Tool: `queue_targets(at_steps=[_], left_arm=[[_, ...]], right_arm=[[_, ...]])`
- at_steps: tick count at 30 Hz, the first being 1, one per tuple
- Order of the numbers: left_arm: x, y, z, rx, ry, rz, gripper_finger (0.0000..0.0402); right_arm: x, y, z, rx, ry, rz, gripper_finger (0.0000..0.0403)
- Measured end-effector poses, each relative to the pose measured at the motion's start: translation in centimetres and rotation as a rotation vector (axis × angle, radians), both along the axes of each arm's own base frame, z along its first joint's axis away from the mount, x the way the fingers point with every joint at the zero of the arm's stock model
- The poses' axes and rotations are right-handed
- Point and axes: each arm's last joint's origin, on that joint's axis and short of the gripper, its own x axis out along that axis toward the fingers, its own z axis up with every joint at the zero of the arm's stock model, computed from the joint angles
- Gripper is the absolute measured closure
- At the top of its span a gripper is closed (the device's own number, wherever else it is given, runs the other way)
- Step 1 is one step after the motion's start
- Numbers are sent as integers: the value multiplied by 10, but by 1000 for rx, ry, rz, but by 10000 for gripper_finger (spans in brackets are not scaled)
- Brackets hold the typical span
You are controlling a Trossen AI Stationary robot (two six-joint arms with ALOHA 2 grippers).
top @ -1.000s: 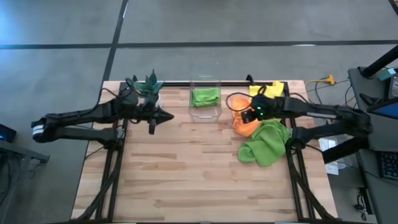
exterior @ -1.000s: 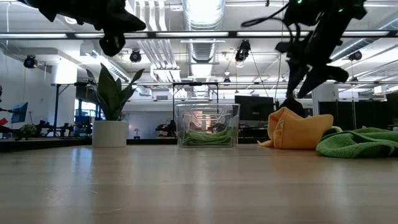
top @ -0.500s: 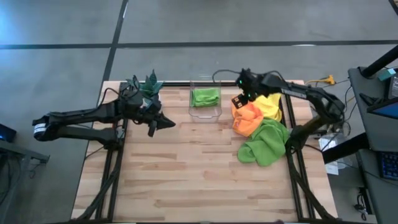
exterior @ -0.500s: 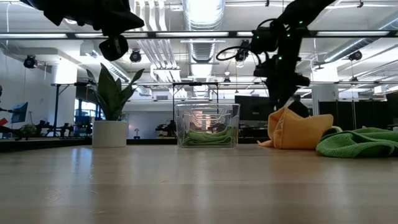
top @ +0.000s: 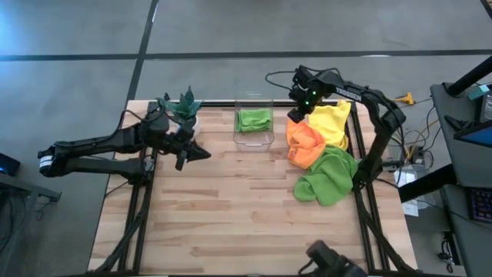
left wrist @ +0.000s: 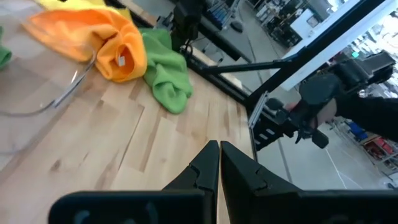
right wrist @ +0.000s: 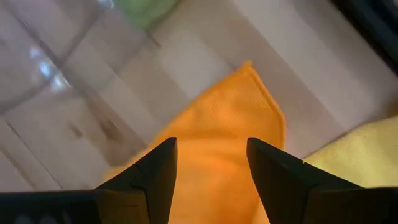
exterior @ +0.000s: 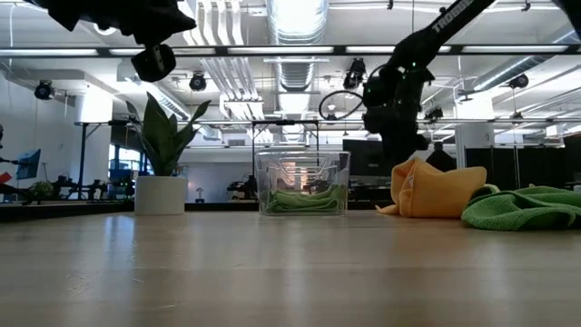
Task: Fold microfiber towels
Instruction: Fold the orange towel
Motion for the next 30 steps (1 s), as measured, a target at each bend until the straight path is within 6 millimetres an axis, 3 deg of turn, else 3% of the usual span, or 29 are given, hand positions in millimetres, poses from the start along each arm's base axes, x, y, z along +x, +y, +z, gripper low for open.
queue_targets(at_steps=[5, 15, 20, 26, 30], left_arm=[[1, 0, -3, -7, 25, 0, 402], [11, 3, -11, -19, 73, 0, 402], [15, 4, -15, -26, 98, 0, 402], [16, 4, -16, -29, 104, 1, 402], [15, 4, -15, -28, 100, 1, 402]], right_arm=[[0, -6, -15, -46, 106, 55, 213], [4, -13, -44, -3, 159, 110, 213], [4, -19, -60, -59, 286, 101, 214], [6, -22, -71, -33, 287, 105, 226], [7, -20, -76, 54, 213, 119, 261]])
